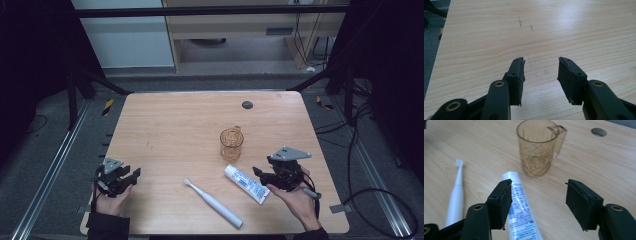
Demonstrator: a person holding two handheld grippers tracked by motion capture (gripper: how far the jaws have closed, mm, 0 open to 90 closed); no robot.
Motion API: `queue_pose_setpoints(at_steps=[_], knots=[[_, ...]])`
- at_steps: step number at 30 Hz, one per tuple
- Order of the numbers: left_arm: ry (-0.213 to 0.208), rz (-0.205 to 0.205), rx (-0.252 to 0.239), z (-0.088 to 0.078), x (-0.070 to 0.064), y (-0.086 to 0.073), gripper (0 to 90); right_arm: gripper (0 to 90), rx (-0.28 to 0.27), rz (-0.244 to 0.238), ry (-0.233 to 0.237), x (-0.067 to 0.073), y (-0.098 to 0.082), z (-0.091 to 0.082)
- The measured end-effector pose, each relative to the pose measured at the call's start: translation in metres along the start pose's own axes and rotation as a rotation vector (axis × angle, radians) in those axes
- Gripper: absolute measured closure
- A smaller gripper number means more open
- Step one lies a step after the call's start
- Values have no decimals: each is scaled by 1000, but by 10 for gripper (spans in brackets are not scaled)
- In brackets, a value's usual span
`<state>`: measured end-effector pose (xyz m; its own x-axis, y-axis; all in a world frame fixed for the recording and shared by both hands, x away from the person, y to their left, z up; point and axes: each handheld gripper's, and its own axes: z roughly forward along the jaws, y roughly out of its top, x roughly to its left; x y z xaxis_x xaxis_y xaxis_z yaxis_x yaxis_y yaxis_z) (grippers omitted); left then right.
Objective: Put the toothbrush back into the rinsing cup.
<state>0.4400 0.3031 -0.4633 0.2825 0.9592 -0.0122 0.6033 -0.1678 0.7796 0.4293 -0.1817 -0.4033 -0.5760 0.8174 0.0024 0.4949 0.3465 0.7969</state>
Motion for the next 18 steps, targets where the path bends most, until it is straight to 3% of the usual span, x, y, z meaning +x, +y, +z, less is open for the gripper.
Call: queue_pose_setpoints(at_steps=[9, 18], knots=[[3, 7, 2, 1, -1, -1, 553, 420, 56, -48, 78, 32, 4, 14], [19, 24, 12, 5, -3, -3, 545, 458, 110, -52, 84, 49, 11, 24]])
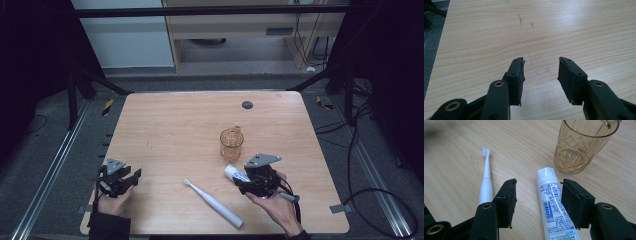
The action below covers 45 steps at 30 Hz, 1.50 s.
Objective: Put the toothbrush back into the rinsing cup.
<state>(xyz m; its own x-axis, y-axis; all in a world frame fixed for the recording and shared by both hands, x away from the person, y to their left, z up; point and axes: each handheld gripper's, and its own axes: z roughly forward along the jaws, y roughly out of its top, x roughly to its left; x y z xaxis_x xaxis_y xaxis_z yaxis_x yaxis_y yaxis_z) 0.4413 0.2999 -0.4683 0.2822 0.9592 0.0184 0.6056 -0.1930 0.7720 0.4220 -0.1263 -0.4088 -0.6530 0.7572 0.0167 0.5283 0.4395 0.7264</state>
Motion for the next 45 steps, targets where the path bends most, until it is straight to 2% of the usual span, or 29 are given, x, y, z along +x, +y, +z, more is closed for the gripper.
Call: queue_pose_setpoints(at_steps=[20, 33, 45], knots=[[6, 17, 19, 7, 0, -1, 522, 493, 104, -61, 68, 36, 25, 32], [3, 33, 14, 8, -2, 0, 515, 517, 164, -105, 97, 57, 28, 51], [10, 39, 19, 8, -1, 0, 517, 539, 226, -108, 120, 67, 29, 62]])
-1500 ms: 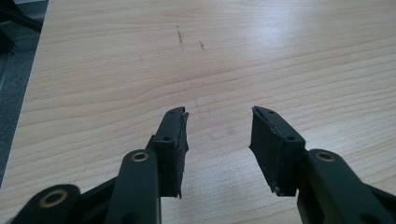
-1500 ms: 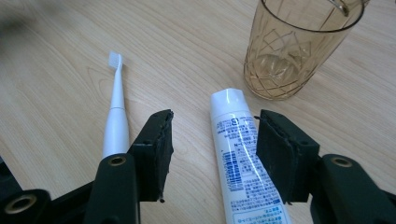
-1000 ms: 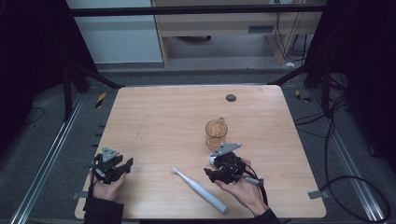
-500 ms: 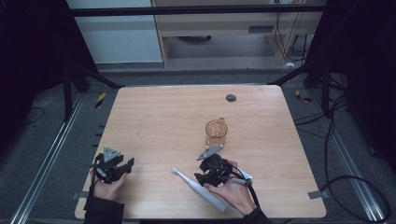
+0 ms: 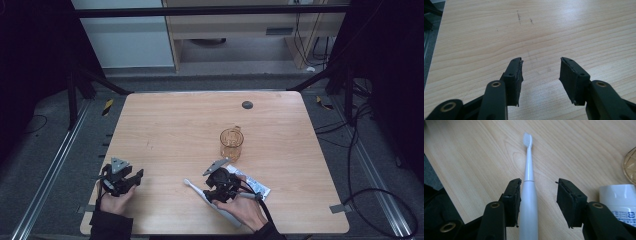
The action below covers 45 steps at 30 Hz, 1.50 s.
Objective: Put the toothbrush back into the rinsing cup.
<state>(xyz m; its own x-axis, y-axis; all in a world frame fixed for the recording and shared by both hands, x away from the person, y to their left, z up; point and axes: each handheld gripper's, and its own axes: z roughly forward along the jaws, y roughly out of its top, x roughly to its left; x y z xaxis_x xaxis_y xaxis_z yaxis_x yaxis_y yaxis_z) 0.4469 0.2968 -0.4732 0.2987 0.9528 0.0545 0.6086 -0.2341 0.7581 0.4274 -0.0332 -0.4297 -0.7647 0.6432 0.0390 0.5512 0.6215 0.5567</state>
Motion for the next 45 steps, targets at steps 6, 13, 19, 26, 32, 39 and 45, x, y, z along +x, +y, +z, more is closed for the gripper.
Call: queue_pose_setpoints(at_steps=[6, 13, 19, 26, 32, 39, 45], knots=[[1, 2, 4, 0, 0, 0, 517, 546, 41, -6, 11, 4, 0, 9], [3, -3, 9, 0, 1, 0, 515, 552, 77, -16, 18, 6, -3, 18], [2, -3, 7, 1, 0, 0, 515, 558, 110, -26, 19, 10, -1, 27], [0, -5, 13, 1, 1, 0, 513, 569, 153, -32, 14, 10, -2, 37], [-2, -4, 14, 1, 1, 0, 512, 575, 171, -25, 18, 9, -2, 43], [-3, -5, 16, 2, 1, 0, 512, 605, 188, -31, 11, 9, -2, 48], [-3, -5, 19, 2, 1, -1, 512, 661, 199, -23, 19, 8, -3, 50]])
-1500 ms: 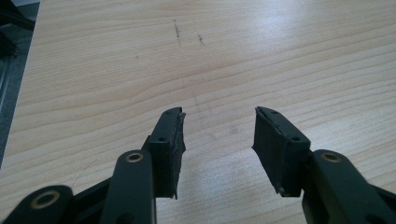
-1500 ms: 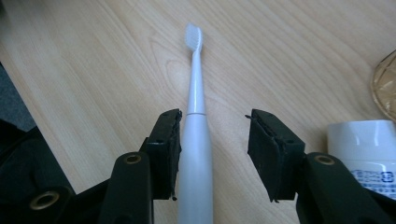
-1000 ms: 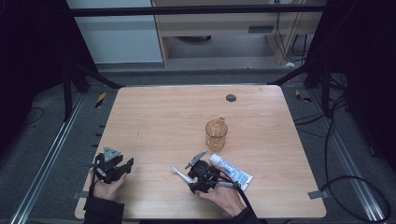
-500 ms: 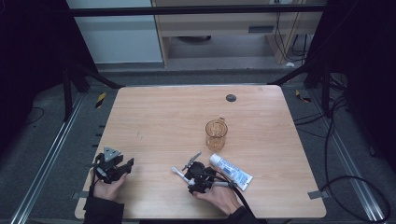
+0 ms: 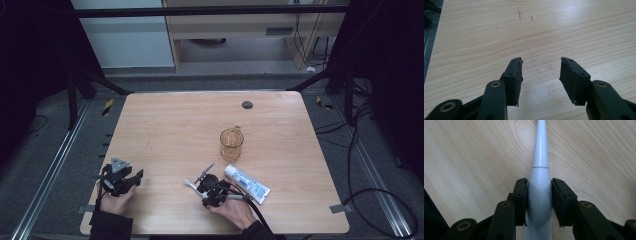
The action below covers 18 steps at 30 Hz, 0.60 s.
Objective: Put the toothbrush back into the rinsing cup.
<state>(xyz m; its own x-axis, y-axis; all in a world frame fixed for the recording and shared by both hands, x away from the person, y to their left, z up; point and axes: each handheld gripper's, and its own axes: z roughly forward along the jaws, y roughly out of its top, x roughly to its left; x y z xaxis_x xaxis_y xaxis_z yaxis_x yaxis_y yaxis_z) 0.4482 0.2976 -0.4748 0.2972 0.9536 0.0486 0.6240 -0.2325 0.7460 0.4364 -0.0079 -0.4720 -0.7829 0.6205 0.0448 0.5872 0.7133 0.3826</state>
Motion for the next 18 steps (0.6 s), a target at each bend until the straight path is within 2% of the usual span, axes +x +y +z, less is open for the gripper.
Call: queue_pose_setpoints(at_steps=[12, 18], knots=[[0, -3, 1, 0, 0, 0, 513, 676, 6, 9, -3, 1, 0, -1], [1, -4, 1, 0, 1, 0, 513, 677, -27, 19, -3, -1, -1, -8]])
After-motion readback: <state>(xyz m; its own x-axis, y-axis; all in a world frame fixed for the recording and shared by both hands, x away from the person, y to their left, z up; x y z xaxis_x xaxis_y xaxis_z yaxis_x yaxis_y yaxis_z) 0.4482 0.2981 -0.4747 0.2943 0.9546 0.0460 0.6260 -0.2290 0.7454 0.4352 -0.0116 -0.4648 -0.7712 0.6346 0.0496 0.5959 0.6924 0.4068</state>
